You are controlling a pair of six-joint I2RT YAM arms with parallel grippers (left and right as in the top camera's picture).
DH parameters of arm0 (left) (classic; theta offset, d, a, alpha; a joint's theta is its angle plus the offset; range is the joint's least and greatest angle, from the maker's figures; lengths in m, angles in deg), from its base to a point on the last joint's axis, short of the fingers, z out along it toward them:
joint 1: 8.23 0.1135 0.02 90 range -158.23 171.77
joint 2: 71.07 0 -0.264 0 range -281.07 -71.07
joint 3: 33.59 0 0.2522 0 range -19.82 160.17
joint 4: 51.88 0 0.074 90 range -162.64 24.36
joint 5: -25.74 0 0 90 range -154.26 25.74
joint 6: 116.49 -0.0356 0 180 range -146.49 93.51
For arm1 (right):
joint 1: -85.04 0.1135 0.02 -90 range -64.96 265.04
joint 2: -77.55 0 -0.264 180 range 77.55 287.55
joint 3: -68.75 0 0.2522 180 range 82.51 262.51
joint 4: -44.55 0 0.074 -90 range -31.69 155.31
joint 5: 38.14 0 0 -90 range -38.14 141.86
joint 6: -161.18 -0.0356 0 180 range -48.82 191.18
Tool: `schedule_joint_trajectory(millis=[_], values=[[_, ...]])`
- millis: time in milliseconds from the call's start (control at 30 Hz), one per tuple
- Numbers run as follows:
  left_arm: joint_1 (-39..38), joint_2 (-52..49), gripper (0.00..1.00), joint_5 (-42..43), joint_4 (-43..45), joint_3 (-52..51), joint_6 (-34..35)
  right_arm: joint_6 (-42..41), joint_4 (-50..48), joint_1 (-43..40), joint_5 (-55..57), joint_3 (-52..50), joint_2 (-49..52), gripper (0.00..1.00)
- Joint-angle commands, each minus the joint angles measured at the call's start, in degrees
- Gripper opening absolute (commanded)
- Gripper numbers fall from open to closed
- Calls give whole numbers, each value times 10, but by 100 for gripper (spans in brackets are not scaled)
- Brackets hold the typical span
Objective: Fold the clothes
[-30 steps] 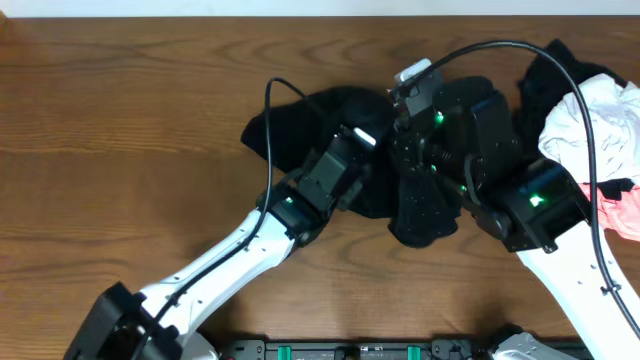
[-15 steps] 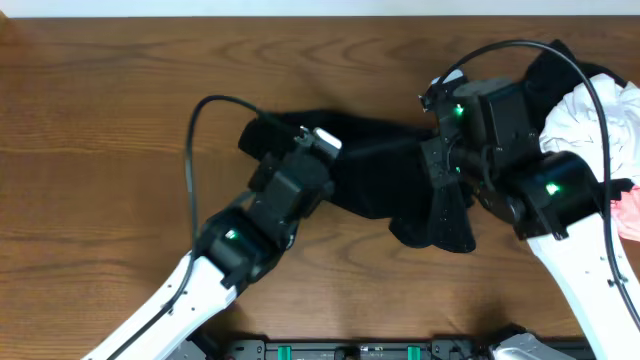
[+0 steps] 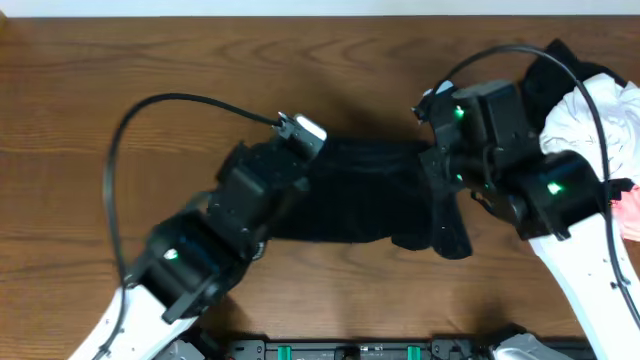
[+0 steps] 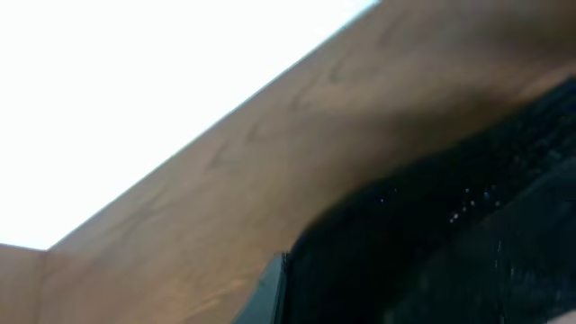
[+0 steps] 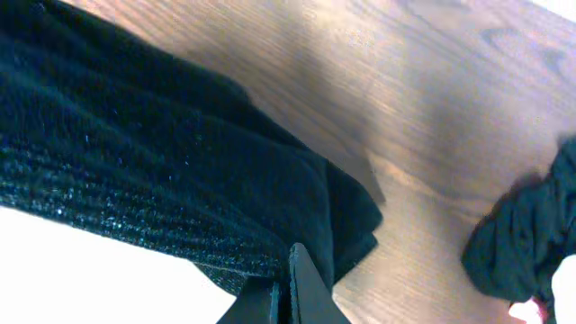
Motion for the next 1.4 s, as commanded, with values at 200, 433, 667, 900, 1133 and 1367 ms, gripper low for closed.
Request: schedule_joint_trajectory(millis=[200,433,667,900,1133,1367], values=[[14,24,6,-67,-120,231,5,61,6,-19,45,7,-109,1],[14,24,6,-66,-209,291,51,61,5,-19,-38,7,-143,1],[14,24,6,-50,-292,351,106,74,26,-19,-54,50,-156,1],[14,15,6,-45,-311,381,111,68,0,-19,-54,93,-142,1],[30,-54,6,-116,-309,358,109,69,-13,-20,-50,93,-18,1],[142,-178,6,-91,-291,322,109,105,-47,-21,-6,93,115,1]])
